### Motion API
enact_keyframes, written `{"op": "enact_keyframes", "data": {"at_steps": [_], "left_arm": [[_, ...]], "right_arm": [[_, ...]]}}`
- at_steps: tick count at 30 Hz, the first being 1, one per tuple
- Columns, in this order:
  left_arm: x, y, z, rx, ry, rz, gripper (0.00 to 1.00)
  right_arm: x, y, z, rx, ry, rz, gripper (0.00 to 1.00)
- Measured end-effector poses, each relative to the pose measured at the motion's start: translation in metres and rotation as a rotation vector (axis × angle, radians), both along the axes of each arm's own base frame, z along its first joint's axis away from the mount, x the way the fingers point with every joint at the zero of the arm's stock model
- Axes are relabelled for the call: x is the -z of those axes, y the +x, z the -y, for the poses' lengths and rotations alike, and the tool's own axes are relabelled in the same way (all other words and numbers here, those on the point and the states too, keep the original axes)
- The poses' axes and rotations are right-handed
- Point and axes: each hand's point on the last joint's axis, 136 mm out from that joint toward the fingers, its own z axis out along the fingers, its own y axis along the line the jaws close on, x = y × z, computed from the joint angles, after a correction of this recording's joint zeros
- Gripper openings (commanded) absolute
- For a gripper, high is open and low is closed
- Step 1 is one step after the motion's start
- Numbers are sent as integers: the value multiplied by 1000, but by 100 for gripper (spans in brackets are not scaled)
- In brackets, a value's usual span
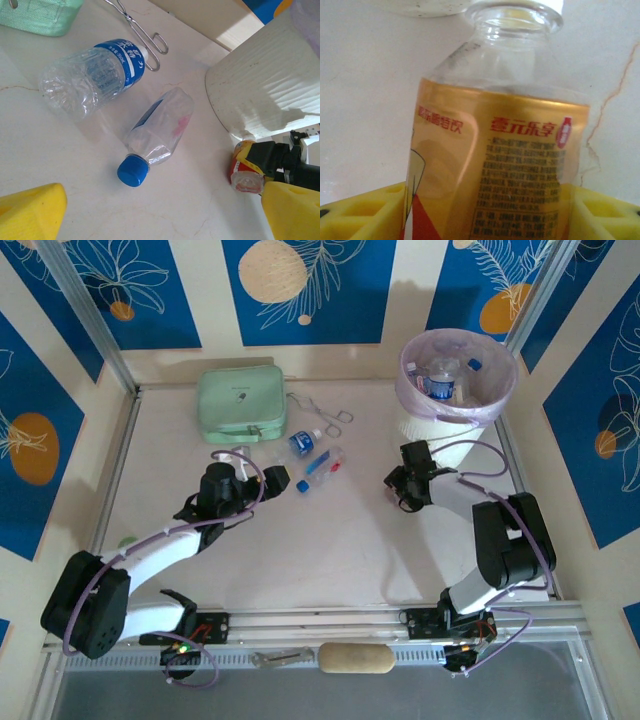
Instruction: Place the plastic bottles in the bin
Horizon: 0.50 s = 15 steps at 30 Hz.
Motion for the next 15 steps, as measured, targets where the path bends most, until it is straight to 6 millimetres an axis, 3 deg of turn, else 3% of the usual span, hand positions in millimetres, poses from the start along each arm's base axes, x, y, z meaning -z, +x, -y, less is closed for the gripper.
{"op": "enact_keyframes", "data": {"at_steps": [9,15], "left_arm": [[2,4,-7,-29,3,-4,99],[5,16,-33,-122,-41,-23,99]], "right_arm": [[-55,-3,-26,-148,-19,159,57],[-87,-15,-76,-371,56,239,56]]}}
